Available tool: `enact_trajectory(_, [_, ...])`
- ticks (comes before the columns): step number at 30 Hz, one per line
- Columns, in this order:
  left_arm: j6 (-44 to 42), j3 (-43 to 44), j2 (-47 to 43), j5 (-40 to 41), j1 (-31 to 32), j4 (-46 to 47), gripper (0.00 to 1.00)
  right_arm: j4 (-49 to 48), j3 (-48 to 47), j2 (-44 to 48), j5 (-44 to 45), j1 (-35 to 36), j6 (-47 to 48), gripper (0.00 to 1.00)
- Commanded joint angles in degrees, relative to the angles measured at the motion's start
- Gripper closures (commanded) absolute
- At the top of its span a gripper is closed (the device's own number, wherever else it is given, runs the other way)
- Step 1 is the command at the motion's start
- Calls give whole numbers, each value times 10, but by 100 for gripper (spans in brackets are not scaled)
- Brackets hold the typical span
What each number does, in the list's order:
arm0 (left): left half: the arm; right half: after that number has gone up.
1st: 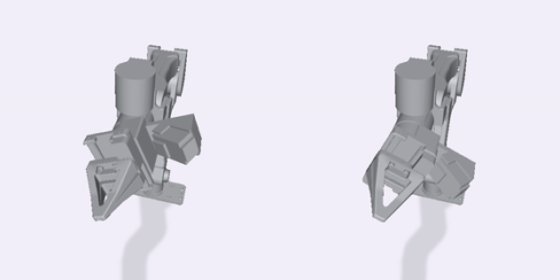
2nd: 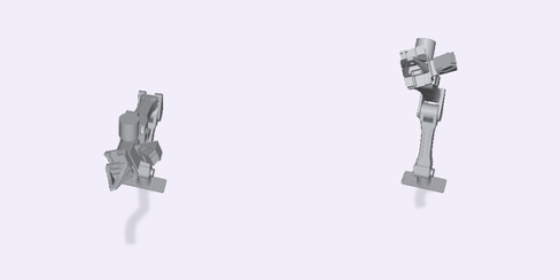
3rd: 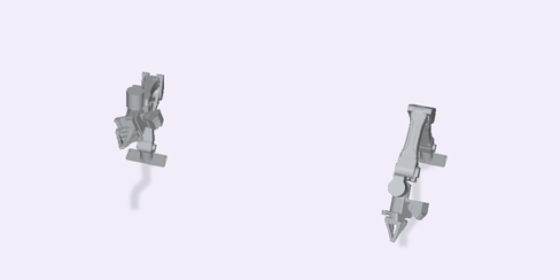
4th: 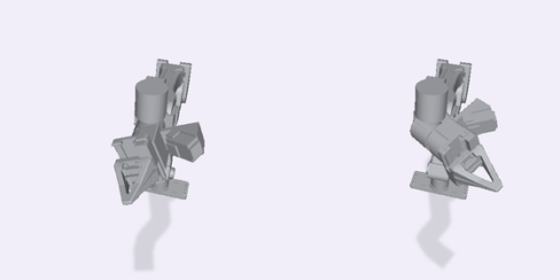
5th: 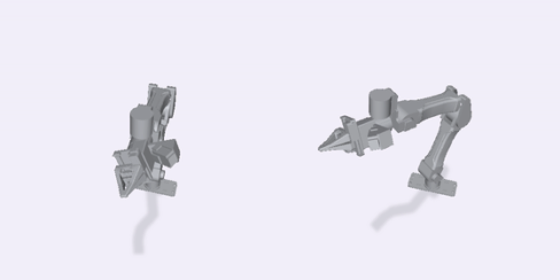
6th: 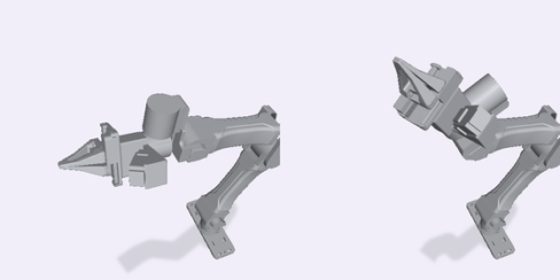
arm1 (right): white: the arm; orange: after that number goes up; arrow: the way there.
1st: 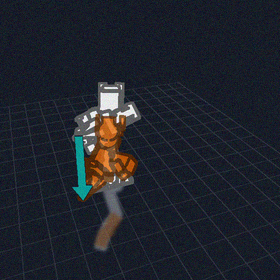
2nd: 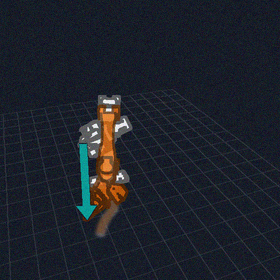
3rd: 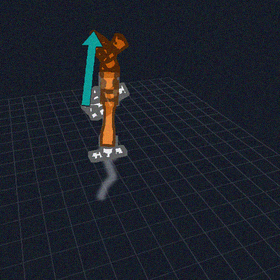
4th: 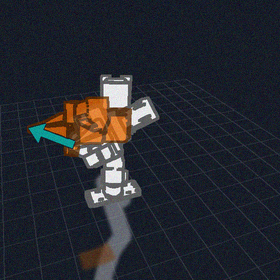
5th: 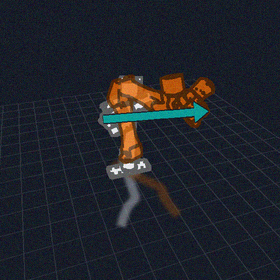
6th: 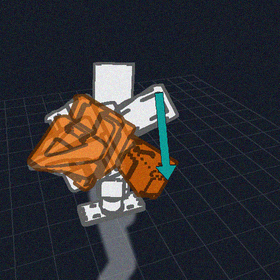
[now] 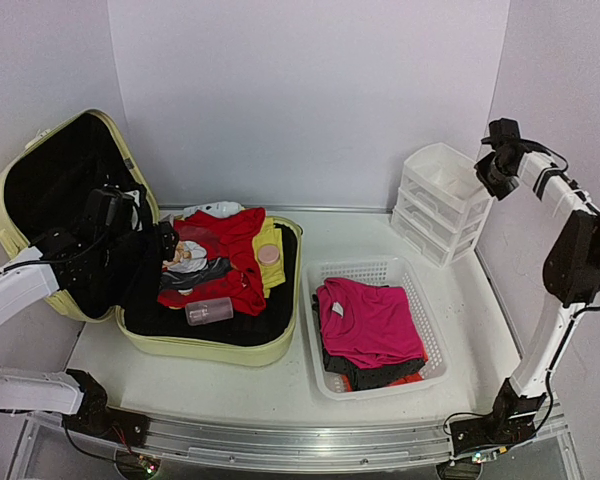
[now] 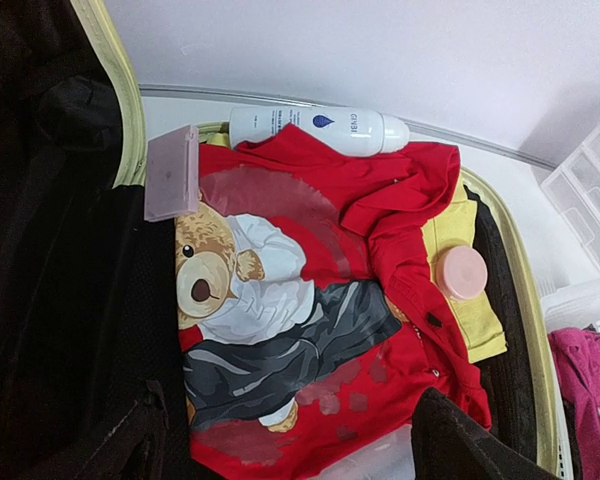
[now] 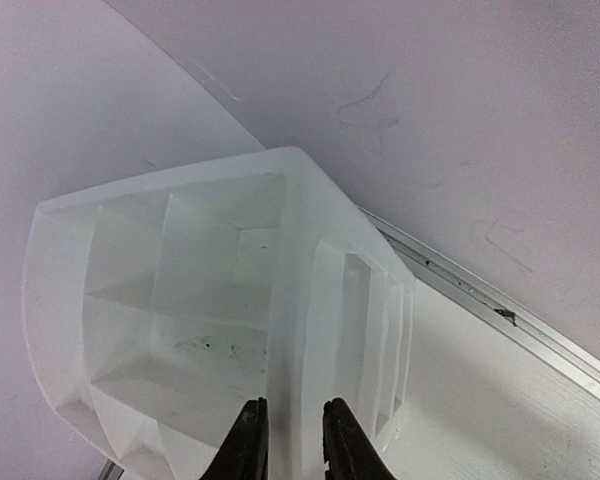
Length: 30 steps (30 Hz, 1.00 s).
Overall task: Open, take out, and arrange the luggage
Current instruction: Adjust the storage box at the corner of the board.
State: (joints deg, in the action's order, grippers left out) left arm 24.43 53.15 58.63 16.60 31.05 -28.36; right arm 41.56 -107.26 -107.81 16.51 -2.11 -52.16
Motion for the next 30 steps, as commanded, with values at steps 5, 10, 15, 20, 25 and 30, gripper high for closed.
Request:
enact_trajectory(5, [3,-20,-54,-7,-3,18,15,35,77,127,37,-3,-18,82])
enact_trajectory(10, [5,-29,-76,-14,-3,15,14,32,89,140,23,-3,3,59])
enact_trajectory(15, [9,-30,-74,-18,-3,13,14,19,62,119,-16,-3,27,43])
enact_trajectory(20, [13,-21,-57,-18,-3,14,14,-4,38,90,-48,-3,37,35])
enact_trajectory(25, [11,-10,-39,-13,-3,16,14,-15,7,51,-79,-3,40,25])
enact_trajectory(30, [6,-1,-20,-10,-3,21,14,-25,-13,20,-81,-3,39,23])
